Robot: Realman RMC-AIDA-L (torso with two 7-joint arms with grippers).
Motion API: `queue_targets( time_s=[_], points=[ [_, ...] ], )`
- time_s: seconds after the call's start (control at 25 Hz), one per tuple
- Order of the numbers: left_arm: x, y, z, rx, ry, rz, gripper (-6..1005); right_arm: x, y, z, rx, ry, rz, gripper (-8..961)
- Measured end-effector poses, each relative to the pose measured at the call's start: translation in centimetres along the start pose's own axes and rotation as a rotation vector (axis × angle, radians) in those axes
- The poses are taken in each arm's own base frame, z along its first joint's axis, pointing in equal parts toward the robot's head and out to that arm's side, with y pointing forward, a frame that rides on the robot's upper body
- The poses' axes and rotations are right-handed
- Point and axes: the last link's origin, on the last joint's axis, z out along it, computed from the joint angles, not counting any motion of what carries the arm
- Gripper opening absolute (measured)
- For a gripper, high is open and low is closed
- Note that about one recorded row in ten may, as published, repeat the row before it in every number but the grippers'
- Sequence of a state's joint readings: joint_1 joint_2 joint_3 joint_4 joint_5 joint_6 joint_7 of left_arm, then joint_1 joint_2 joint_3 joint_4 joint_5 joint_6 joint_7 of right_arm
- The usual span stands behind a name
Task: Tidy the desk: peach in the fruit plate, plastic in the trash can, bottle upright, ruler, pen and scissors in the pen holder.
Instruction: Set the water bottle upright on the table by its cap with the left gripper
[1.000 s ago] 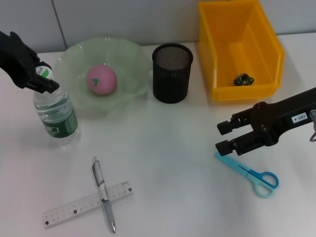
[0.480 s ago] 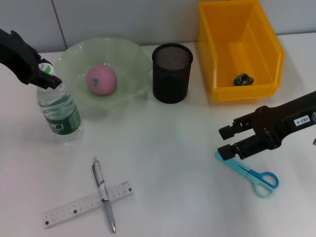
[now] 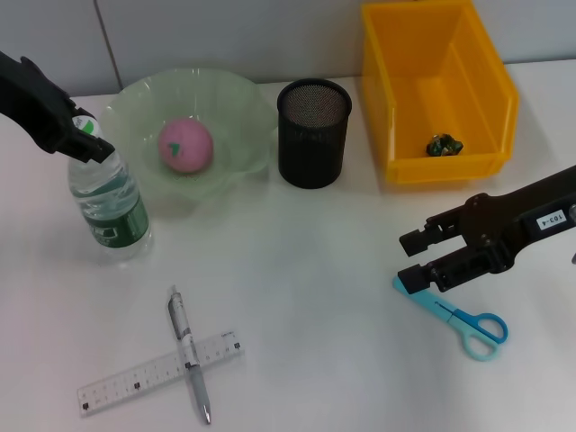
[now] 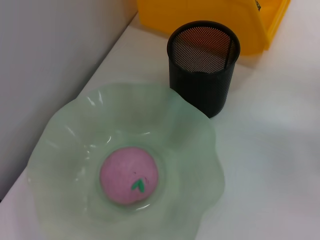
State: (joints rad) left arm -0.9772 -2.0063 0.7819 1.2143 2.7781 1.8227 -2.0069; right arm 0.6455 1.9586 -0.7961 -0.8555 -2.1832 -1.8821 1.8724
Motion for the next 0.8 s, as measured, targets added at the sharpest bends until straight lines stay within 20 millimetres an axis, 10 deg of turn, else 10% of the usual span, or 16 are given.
queue_targets(
  time_s=[0.8],
  points=[
    [-0.29,0.15,0.41,-0.006,-0.005,-0.022,523,0.01,0.12,-0.12,-0.007,0.005,0.002,746]
  ],
)
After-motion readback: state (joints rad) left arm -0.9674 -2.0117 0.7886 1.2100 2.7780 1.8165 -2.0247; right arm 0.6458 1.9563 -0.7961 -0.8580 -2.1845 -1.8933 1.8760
